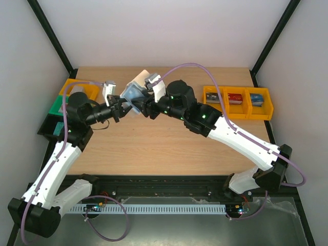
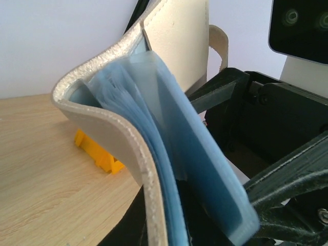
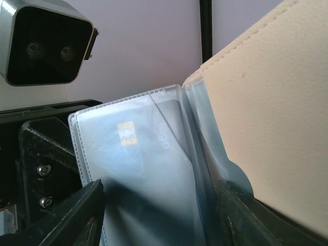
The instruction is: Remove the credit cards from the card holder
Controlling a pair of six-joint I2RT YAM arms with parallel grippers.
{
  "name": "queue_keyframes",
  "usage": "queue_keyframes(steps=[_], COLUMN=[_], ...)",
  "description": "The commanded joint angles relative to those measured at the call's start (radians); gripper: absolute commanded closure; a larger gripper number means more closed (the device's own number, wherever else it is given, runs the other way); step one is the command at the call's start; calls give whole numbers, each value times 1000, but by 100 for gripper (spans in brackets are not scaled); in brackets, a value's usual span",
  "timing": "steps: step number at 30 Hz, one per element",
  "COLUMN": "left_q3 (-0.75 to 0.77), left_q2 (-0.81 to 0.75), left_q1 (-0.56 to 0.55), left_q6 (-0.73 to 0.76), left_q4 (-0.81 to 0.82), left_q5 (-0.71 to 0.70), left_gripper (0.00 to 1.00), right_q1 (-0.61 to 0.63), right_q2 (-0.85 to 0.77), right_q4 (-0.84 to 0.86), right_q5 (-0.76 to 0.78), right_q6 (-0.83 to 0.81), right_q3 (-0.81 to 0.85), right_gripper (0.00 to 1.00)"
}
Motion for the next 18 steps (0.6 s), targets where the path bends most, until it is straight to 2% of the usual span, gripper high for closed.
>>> queue_keyframes(steps=[1, 3, 9, 11, 18], left_q3=[4, 3, 2, -4, -11], left_q2=[-56, -56, -67, -68, -67], left_q1=[-16, -17, -16, -16, -14], left_q6=[36, 38, 70, 69, 73], left_q4=[129, 131, 89, 89, 81], left_q5=[141, 150, 148, 144, 129], left_gripper=[98, 98, 98, 98, 96], right_q1=[-13, -13, -46, -60, -124], right_q2=[38, 44, 9, -7, -65], right_q4=[-36, -37, -3, 11, 96], right_q5=[142, 141, 55, 12, -134], right_q6=[1, 3, 36, 53, 148], right_q3=[5, 12, -14, -26, -86], right_gripper=[44, 50, 89, 98, 98])
